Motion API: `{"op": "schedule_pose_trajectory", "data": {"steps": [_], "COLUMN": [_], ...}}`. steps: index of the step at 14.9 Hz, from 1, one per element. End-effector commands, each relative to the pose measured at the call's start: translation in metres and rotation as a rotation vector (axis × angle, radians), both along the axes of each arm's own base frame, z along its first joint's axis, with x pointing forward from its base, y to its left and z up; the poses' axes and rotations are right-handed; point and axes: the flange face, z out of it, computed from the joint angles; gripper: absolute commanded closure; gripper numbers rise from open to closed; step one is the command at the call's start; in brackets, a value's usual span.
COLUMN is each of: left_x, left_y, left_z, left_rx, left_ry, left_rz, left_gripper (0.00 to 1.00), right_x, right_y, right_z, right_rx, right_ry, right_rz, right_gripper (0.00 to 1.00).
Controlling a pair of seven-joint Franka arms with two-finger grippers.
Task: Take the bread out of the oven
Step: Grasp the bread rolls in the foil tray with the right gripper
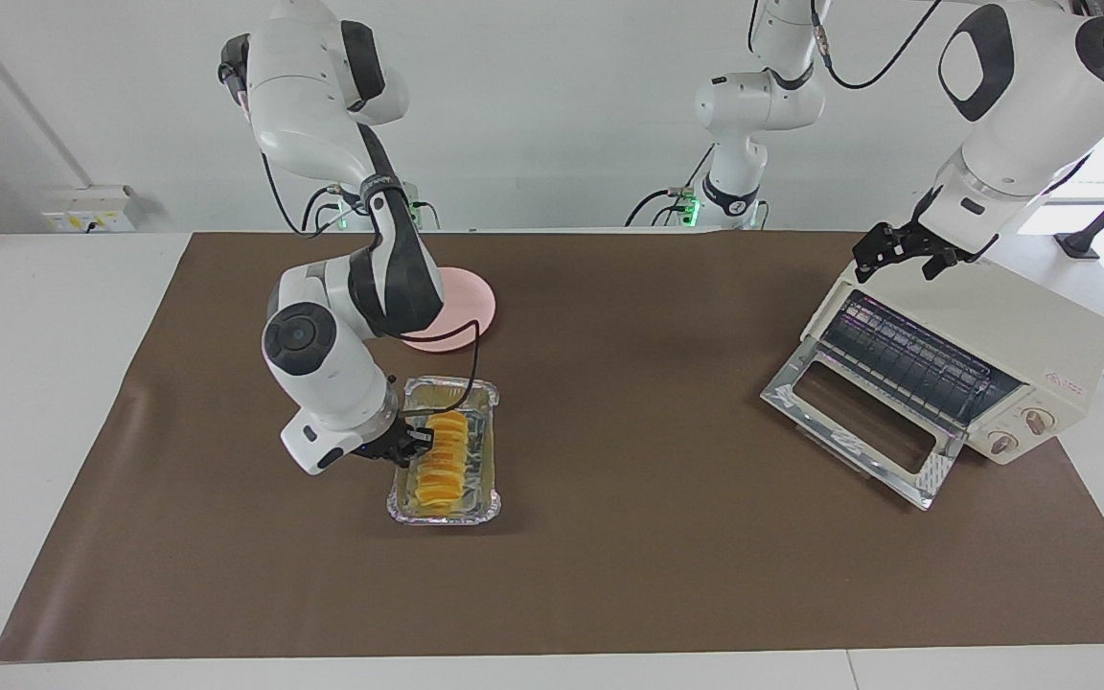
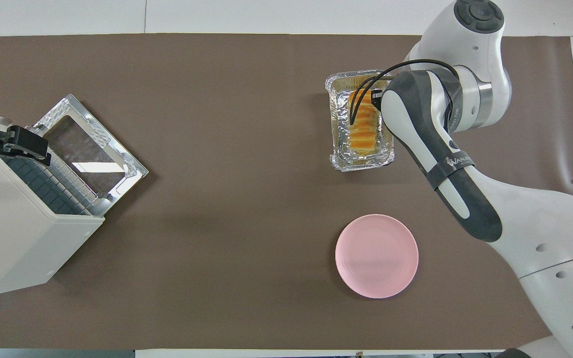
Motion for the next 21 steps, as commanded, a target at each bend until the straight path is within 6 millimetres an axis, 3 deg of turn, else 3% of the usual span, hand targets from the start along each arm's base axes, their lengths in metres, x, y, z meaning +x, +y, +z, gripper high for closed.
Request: {"op": "schedule_pose_trajectory", "data": {"steps": [1,8,9,10,15,17,21], "left_x": [-0.006,-0.006,-0.005,-0.005,-0.005,-0.005,-0.005], "left_y": [0.0,0.008,0.007,0.006,0.003,0.002,0.006], "left_z": [0.002,0.003,0.002,0.002,0.002,0.002,0.002], "left_rx": [0.006,0.007,0.009,0.009,0.009,0.009,0.009], "left_ry": [-0.005,-0.008,-0.008,-0.008,-0.008,-0.008,-0.007], "left_rz": [-0.003,0.009,0.009,0.006,0.001,0.0,0.008], "left_gripper": [0.0,0.0,0.0,0.0,0.0,0.0,0.0], "right_x": [-0.004,-0.008,-0.01,-0.013,-0.019,-0.02,-0.019], "right_y": [-0.021,-0.024,-0.024,-0.022,-0.026,-0.025,-0.022], "right_z": [-0.019,-0.033,-0.038,-0.04,-0.04,-0.031,0.006], "right_rx": [0.025,0.022,0.019,0.018,0.002,-0.002,-0.012], "right_ry": [-0.002,-0.01,-0.014,-0.022,0.0,0.015,0.009], "right_rz": [0.013,-0.001,-0.003,-0.003,0.007,0.005,0.009], "right_gripper": [1.0,1.0,0.9,0.01,0.0,0.0,0.0]}}
